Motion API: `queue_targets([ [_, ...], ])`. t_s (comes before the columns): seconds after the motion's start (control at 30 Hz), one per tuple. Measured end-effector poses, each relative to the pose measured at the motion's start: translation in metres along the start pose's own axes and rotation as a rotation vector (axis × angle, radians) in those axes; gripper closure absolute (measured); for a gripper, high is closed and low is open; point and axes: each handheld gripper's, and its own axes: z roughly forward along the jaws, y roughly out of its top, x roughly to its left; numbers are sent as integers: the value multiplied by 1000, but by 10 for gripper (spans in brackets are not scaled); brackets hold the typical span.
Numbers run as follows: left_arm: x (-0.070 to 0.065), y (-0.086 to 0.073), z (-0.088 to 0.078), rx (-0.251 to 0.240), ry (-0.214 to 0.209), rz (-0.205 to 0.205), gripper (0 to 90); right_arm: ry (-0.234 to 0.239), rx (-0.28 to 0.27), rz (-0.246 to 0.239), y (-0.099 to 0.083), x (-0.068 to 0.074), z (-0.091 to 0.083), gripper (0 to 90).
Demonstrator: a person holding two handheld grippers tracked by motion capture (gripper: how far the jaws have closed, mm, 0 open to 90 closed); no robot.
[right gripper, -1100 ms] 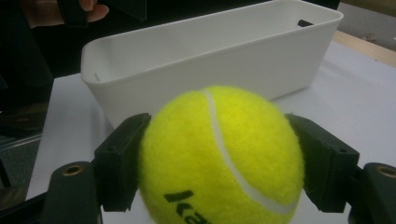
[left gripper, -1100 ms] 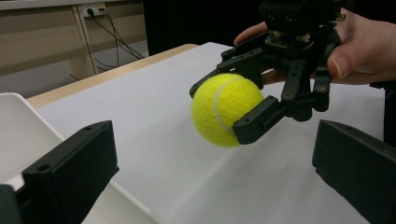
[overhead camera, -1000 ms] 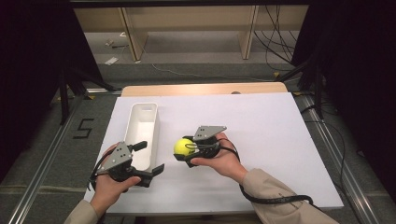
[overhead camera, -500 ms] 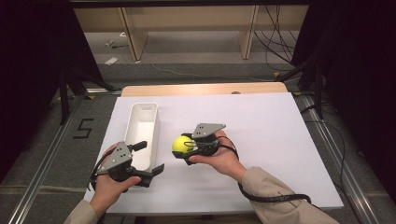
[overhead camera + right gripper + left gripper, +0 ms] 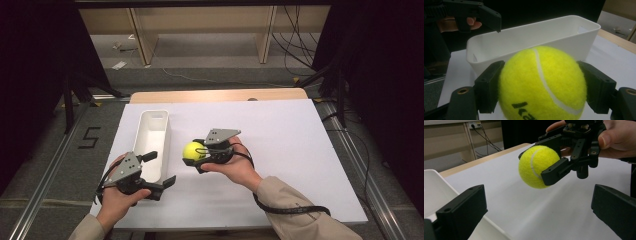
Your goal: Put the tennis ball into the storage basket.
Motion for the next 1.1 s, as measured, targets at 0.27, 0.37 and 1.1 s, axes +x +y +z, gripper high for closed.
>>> queue_targets([
  [0.27, 0, 0, 0, -1, 1, -1, 0, -1, -6, -6, 4, -1, 1, 265],
  [0.37, 0, 0, 0, -1, 0, -1, 0, -3, -13, -6, 5, -1, 2, 265],
  [1.1, 0, 0, 0, -1, -2, -2, 0, -2, -35, -15, 17, -3, 5, 265],
])
